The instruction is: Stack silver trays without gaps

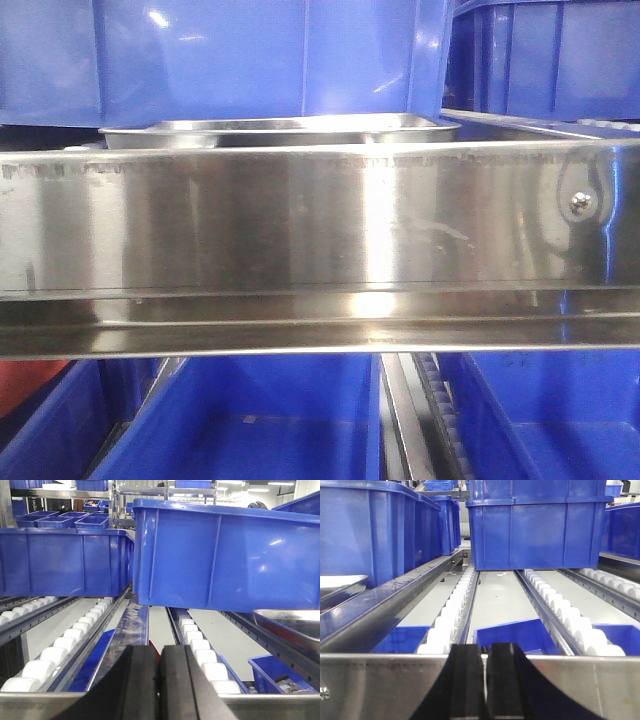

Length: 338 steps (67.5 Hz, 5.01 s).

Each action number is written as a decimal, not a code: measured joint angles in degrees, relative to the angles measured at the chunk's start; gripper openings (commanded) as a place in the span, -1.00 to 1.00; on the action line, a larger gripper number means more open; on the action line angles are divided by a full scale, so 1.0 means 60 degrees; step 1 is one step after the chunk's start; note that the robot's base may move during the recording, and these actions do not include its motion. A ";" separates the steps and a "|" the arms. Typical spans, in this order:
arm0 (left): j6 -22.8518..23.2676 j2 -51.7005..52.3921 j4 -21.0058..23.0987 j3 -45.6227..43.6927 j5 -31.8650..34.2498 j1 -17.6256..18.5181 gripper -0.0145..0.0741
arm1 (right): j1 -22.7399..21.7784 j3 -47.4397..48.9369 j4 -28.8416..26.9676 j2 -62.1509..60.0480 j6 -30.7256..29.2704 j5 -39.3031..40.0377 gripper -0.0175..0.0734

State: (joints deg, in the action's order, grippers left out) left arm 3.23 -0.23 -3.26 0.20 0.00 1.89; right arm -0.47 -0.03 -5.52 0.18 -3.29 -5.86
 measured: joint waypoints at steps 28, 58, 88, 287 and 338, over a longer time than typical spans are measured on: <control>0.0000 0.0000 0.0000 0.0000 0.0000 0.0000 -0.71 | 0.0000 0.0000 0.0000 0.0000 0.0000 0.0000 -0.65; -0.0020 0.0000 -0.0120 0.0000 0.0507 0.0000 -0.71 | 0.0000 0.0000 0.0000 0.0000 0.0000 0.1797 -0.65; -0.0020 -0.1444 -0.0120 -0.4113 -0.2720 0.0000 -0.71 | 0.0000 0.3591 -0.0070 0.0389 0.2301 0.0571 -0.65; 0.5217 -1.7256 -0.1704 -1.4937 -1.0324 0.4262 -0.13 | 0.4310 1.5808 0.0921 1.7649 0.5054 -1.0022 -0.22; 0.5135 -1.7271 -0.1564 -1.4992 -1.0279 0.4262 -0.69 | 0.4310 1.5808 0.0835 1.7767 0.5132 -0.9986 -0.67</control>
State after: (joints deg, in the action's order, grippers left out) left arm 34.04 -103.86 -12.64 -89.76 -61.67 27.46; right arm 25.38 94.82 -0.51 106.78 27.51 -65.78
